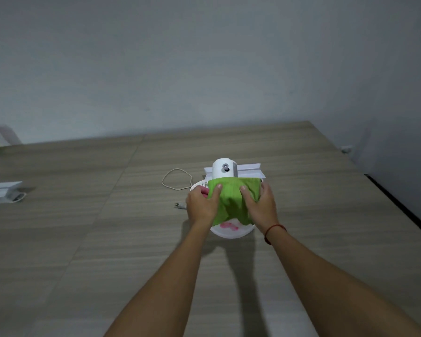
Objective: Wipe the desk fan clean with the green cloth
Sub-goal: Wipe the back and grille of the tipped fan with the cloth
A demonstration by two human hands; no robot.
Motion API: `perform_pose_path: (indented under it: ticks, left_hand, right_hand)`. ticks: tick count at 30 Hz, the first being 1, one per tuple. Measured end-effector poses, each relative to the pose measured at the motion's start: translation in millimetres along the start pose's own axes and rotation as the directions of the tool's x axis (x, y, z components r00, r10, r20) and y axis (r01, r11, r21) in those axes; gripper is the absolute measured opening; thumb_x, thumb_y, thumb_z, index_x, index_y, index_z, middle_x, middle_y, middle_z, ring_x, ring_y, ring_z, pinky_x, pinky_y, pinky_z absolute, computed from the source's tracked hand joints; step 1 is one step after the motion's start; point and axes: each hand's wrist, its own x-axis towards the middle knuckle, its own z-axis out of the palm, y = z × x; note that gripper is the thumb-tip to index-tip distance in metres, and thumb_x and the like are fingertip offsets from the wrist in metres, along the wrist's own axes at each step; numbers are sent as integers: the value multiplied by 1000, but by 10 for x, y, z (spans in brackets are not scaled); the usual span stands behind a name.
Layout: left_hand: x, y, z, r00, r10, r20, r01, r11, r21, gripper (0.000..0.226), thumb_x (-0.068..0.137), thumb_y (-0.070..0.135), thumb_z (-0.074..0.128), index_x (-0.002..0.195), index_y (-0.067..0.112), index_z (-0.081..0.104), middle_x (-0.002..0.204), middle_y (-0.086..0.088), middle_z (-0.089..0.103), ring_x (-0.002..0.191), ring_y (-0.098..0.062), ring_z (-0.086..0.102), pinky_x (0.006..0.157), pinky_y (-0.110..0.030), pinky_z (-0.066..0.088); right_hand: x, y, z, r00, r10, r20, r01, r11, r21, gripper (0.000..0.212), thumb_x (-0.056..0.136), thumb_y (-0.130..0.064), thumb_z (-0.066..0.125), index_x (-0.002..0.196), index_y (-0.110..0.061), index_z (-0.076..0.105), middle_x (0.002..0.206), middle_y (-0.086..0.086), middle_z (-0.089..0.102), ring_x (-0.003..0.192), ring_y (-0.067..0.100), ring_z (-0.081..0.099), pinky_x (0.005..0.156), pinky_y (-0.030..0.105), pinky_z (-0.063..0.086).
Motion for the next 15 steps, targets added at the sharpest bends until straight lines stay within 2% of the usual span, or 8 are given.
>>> perform_pose_path:
  ticks: [2,4,7,10,15]
  left_hand:
    - [-23,30,-5,999,27,34,-31,993,114,36,84,45,64,73,11,57,79,-10,62,85,-32,60,74,-35,47]
    - [-57,52,-21,997,56,57,-69,966,249,43,90,47,54,79,7,61,91,-16,67,92,-36,61,79,-39,48]
    - [-100,59,-68,993,86,80,-109,927,360,51,94,47,45,88,-1,64,100,-20,67,97,-38,60,82,-41,48]
    - [-184,65,-118,983,106,150,-160,892,422,50,96,44,41,95,-1,63,105,-21,67,101,-39,60,84,-42,47]
    - [-372,-62,-150,970,20,242,-108,928,357,46,96,40,42,100,1,65,109,-25,67,104,-41,61,86,-43,49]
  right_hand:
    - [-60,22,19,992,60,-107,-58,998,26,49,75,-51,68,103,-12,59,105,5,59,102,24,59,92,41,50]
    - [-105,53,76,976,117,-183,-111,993,44,45,74,-51,69,93,-11,63,100,7,58,98,25,58,90,40,51]
    - [-158,56,123,961,207,-183,-187,975,121,39,73,-51,68,70,-15,55,86,11,63,83,28,61,77,38,52]
    - [-179,50,80,967,233,-104,-221,968,121,38,81,-43,65,78,-6,60,79,8,62,77,27,59,70,31,46]
    - [-302,70,-55,975,220,31,-222,973,67,30,85,-32,63,96,-5,69,92,14,71,89,31,66,81,37,52]
